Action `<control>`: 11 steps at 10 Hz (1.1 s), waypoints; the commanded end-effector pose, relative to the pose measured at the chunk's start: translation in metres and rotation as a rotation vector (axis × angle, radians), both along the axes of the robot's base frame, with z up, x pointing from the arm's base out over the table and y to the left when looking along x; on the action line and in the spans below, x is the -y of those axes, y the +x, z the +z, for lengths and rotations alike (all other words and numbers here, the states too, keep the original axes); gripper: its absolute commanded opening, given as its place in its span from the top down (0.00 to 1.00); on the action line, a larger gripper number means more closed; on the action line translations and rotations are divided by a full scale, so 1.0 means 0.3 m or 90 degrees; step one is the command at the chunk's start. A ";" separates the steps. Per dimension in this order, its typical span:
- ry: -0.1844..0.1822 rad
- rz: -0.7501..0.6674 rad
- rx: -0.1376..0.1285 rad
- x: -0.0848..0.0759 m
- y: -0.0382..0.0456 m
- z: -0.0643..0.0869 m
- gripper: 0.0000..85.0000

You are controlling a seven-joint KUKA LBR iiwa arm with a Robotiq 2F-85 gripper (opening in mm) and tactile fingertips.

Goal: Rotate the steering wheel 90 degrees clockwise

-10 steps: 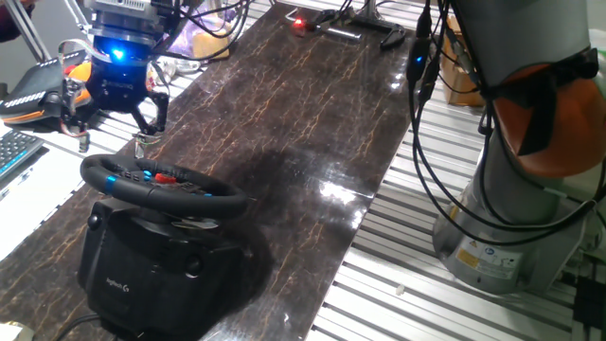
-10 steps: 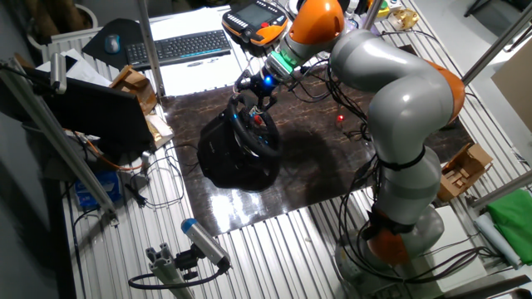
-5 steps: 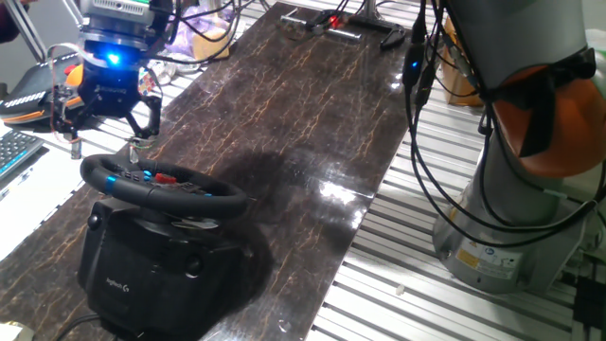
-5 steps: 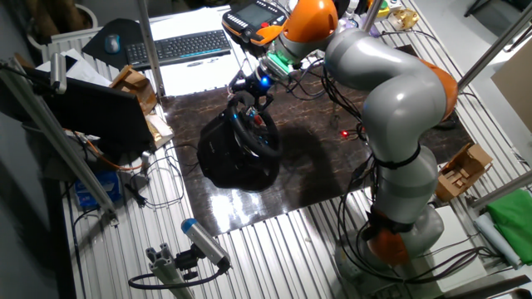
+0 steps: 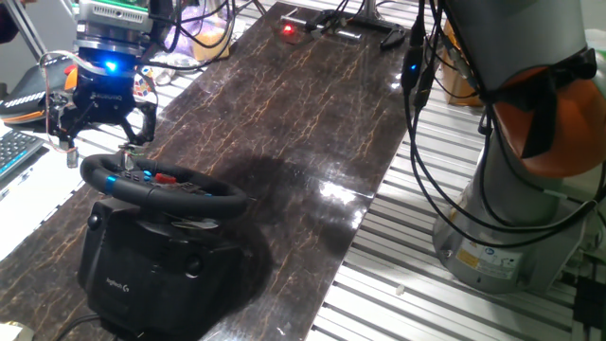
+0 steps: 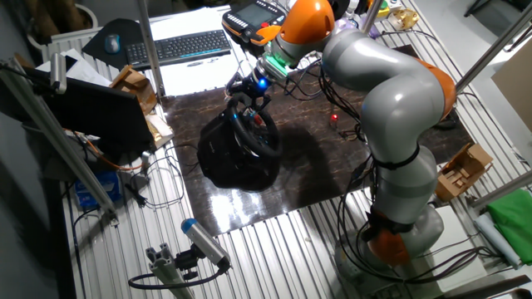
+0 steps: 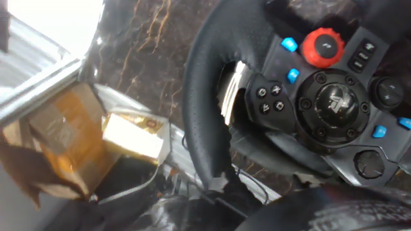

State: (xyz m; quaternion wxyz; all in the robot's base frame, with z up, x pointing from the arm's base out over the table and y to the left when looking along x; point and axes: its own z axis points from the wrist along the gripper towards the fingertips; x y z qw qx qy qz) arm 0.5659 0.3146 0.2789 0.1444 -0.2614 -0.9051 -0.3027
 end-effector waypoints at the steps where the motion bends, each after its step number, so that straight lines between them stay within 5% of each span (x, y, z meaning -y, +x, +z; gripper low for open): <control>1: 0.002 0.008 0.007 -0.001 0.000 0.000 0.20; 7: -0.001 0.094 0.067 0.007 0.008 -0.013 0.26; 11: 0.000 0.087 0.072 -0.012 0.001 -0.023 0.28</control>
